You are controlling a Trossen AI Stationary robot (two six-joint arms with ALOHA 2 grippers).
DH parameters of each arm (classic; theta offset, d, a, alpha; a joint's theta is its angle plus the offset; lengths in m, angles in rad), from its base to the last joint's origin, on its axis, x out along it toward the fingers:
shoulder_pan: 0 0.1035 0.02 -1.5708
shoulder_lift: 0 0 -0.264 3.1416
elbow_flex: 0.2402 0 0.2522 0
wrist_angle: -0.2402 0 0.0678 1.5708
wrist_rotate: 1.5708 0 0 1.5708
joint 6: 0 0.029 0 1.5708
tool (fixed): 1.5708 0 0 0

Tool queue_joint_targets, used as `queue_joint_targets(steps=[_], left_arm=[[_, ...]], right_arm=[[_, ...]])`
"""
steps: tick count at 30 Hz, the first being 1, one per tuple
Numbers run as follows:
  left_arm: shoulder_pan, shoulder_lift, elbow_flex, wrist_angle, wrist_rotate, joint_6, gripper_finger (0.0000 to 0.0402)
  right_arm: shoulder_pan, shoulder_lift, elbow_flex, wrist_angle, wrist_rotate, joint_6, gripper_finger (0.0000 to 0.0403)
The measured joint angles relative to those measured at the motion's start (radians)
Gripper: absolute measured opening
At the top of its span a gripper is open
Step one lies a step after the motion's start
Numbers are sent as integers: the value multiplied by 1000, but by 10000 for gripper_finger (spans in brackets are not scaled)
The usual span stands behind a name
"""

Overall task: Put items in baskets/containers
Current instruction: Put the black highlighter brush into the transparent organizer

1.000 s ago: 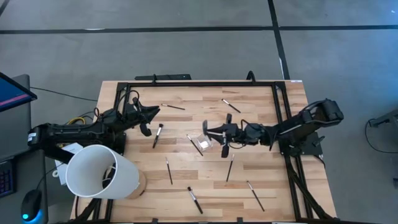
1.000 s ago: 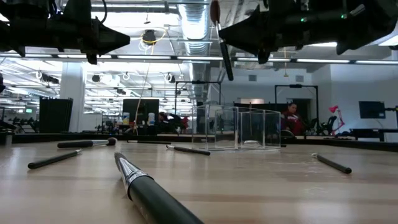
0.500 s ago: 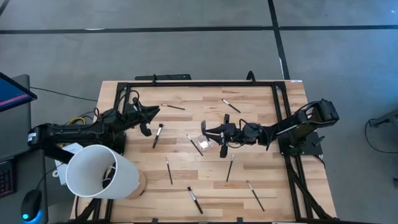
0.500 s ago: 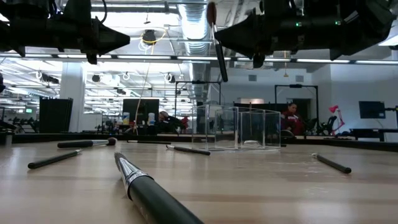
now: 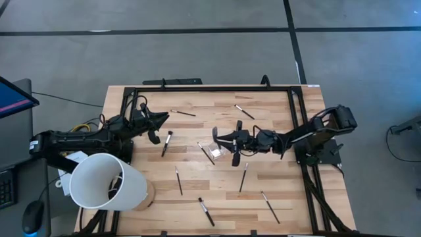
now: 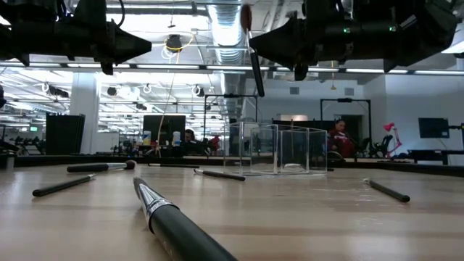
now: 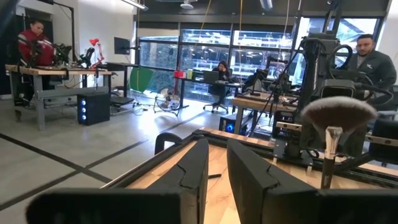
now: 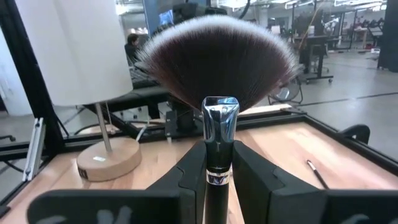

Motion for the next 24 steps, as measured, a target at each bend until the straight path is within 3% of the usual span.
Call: queue_joint_targets(steps=[10, 24], left_arm=[[0, 0, 0, 0, 0, 0, 57], [0, 0, 0, 0, 0, 3, 57]], right_arm=[[-15, 208, 2, 263, 1, -5, 59], [-44, 226, 2, 269, 1, 0, 59]])
